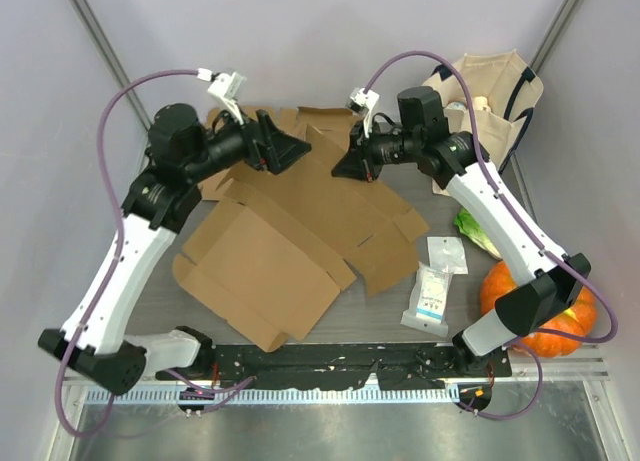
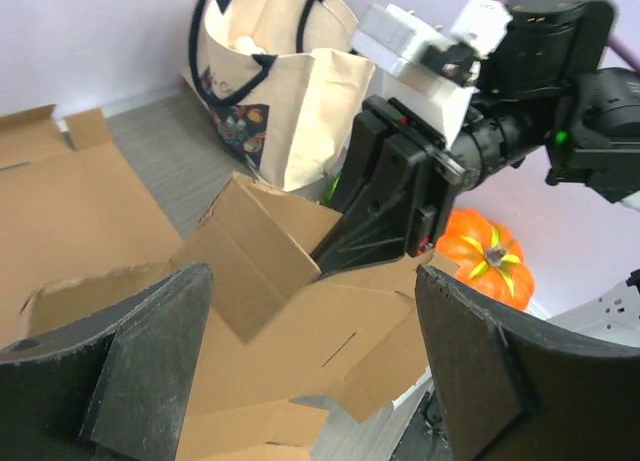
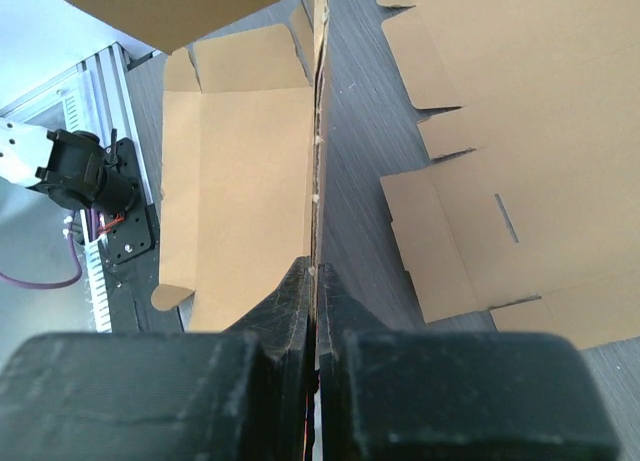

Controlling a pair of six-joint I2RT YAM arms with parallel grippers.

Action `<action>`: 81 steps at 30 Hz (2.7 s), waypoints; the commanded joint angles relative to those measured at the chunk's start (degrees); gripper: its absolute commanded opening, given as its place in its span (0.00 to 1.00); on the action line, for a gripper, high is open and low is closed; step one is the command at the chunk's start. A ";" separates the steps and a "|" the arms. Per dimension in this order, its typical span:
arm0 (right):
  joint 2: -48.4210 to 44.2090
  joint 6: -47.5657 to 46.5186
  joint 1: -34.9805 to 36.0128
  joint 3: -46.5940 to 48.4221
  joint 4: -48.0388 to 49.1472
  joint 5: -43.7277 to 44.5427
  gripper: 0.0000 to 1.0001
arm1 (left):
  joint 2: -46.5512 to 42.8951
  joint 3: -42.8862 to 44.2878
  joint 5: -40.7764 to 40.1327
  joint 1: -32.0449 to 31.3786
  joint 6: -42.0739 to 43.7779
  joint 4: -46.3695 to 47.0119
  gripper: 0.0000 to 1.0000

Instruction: Fold the paper box

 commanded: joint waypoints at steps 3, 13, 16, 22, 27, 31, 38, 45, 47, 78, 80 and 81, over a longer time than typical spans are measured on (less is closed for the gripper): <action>-3.37 -0.36 -1.15 -1.16 3.59 -1.49 0.01 | -8.75 -1.74 -6.60 0.08 8.55 -3.34 0.86; -1.52 7.10 -6.87 1.65 4.29 -2.72 0.01 | -20.60 -9.89 -43.12 0.16 4.35 -10.02 0.72; -1.34 10.18 -8.18 0.25 5.61 -2.19 0.01 | -25.16 -16.75 -48.77 0.16 -0.84 -11.79 0.59; -2.05 14.75 -10.12 -3.53 11.40 -6.93 0.01 | -26.61 -25.03 -53.80 0.34 -4.97 -12.84 0.47; -1.87 14.23 -10.91 -3.54 11.67 -9.39 0.01 | -19.66 -22.04 -43.58 7.00 -9.19 -12.06 0.35; -1.78 14.41 -11.26 -3.27 11.67 -11.32 0.01 | -13.77 -23.96 -19.22 25.07 -16.65 -6.36 0.23; -2.49 13.97 -11.26 -3.80 11.94 -12.47 0.01 | -1.46 -26.88 10.09 35.93 -32.84 18.95 0.16; -2.49 15.02 -11.09 -4.50 13.43 -13.09 0.01 | 3.29 -22.75 10.36 35.15 -32.94 15.83 0.15; -2.58 15.37 -11.18 -4.50 14.05 -12.91 0.01 | 4.69 -20.47 6.87 34.01 -31.09 9.79 0.18; -3.45 23.54 -10.91 -7.84 24.76 -14.05 0.01 | 1.45 -28.36 -2.03 19.86 -31.96 10.34 0.22; -3.72 24.25 -10.48 -8.45 25.21 -14.14 0.01 | 1.44 -29.94 -3.87 18.36 -32.75 11.59 0.26; -3.72 24.34 -10.30 -8.72 25.73 -14.49 0.01 | 1.62 -30.30 -4.23 18.09 -33.02 12.98 0.27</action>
